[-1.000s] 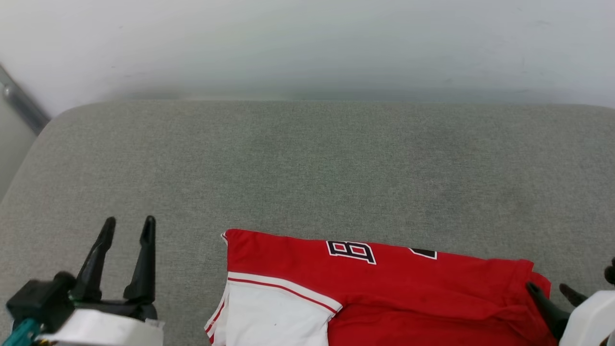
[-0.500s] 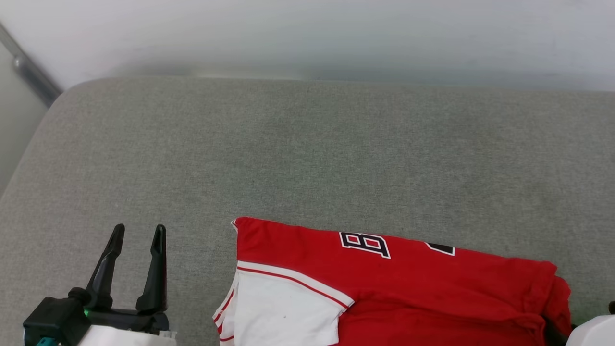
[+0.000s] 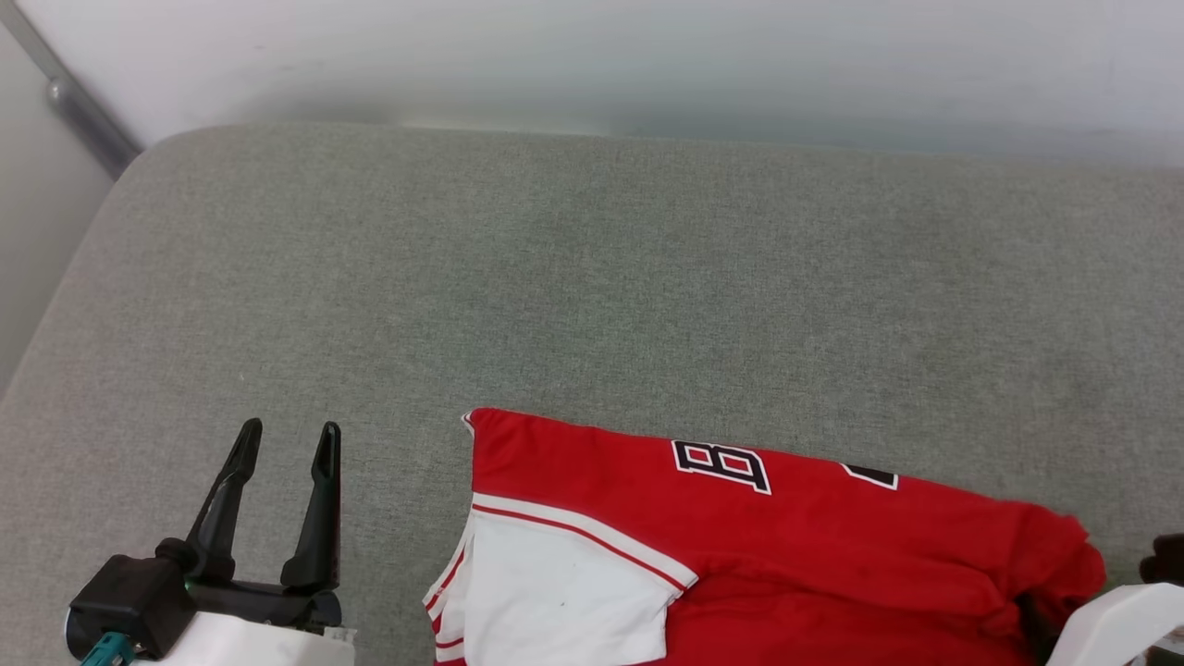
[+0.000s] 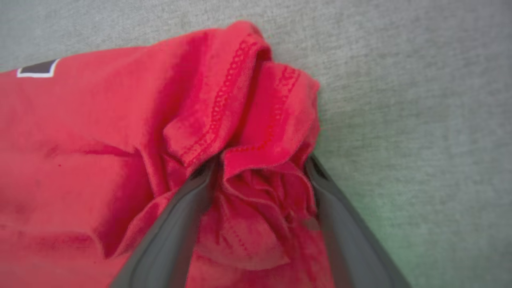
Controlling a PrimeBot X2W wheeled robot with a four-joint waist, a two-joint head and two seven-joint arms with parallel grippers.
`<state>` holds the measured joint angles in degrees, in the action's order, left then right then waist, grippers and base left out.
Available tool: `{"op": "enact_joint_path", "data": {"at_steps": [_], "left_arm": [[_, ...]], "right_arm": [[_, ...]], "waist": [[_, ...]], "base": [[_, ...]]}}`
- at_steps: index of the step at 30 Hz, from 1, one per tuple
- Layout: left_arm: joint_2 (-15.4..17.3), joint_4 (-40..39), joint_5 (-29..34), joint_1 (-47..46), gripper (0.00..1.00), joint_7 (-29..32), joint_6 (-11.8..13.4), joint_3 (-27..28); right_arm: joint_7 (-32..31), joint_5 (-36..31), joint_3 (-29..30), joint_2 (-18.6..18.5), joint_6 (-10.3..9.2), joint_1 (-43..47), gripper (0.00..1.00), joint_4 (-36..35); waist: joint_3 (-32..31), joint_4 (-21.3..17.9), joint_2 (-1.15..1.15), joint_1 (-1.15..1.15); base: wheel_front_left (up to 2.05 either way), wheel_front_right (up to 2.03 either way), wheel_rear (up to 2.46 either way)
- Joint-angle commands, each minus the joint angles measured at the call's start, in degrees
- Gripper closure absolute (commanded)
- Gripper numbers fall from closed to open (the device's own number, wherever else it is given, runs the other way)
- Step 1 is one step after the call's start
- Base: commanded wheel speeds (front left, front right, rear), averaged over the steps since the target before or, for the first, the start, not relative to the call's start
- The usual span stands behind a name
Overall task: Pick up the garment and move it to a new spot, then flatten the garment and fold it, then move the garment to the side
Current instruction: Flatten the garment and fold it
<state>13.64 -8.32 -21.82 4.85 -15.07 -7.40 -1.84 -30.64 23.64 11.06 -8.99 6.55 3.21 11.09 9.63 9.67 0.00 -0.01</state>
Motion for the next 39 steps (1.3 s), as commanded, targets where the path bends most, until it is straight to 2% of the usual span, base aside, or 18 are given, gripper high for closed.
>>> {"op": "enact_joint_path", "data": {"at_steps": [1, 2, 11, 19, 22, 25, 32, 36, 39], "left_arm": [[0.1, 0.12, 0.37, -0.26, 0.0, -0.12, -0.05, -0.21], [0.09, 0.19, 0.45, -0.15, 0.0, -0.12, -0.05, -0.19], [0.17, 0.43, 0.51, 1.02, 0.0, -0.12, -0.06, -0.15], [0.61, 0.35, 0.34, 1.45, 0.0, -0.12, -0.07, -0.48], [0.84, 0.29, 0.11, 1.36, 0.0, -0.12, -0.07, -0.6], [1.01, 0.48, 0.05, 1.56, 0.0, -0.12, -0.07, -0.69], [0.86, 0.6, 0.16, 2.59, 0.0, -0.12, -0.07, -0.99], [0.88, 0.53, 0.17, 2.85, 0.0, -0.13, -0.07, -1.21], [0.88, 0.58, 0.19, 2.85, 0.0, -0.13, -0.07, -1.24]], "right_arm": [[-1.52, 1.85, -6.55, 5.66, 1.68, 1.04, 0.69, 3.91], [-0.9, 1.94, -6.92, 5.56, 1.68, 0.93, 1.0, 3.84], [4.8, -0.3, -2.51, -0.07, 0.89, -0.65, 1.0, 2.82], [6.77, -4.88, 6.37, -4.42, 0.89, -2.39, 1.0, 3.07], [6.96, -6.47, 9.76, -4.69, 0.92, -3.18, 1.0, 3.06], [5.97, -6.93, 10.65, -4.5, 0.91, -3.17, 1.0, 1.86], [-1.65, -2.78, 3.29, 1.13, 0.92, 1.09, 1.0, -9.02], [-5.47, -1.61, -2.08, 3.23, 0.92, 3.34, 1.0, -15.16], [-7.08, -1.3, -4.75, 4.26, 0.92, 4.12, 1.0, -17.26]], "waist": [[-0.43, -0.16, 0.0, 0.01], [-0.67, -0.27, 0.0, 0.01], [-2.72, -1.97, 0.0, 0.01], [-3.26, -3.12, 0.0, 0.01], [-3.34, -3.34, 0.0, 0.01], [-3.61, -3.62, 0.0, 0.01], [-5.7, -4.28, 0.0, 0.01], [-6.06, -4.11, 0.0, 0.01], [-6.14, -3.89, 0.0, 0.01]], "base": [[0.0, 0.0, 0.0], [0.0, 0.0, 0.0], [0.0, 0.0, 0.0], [0.0, 0.0, 0.0], [0.0, 0.0, 0.0], [0.0, 0.0, 0.0], [0.0, 0.0, 0.0], [0.0, 0.0, 0.0], [0.0, 0.0, 0.0]]}}
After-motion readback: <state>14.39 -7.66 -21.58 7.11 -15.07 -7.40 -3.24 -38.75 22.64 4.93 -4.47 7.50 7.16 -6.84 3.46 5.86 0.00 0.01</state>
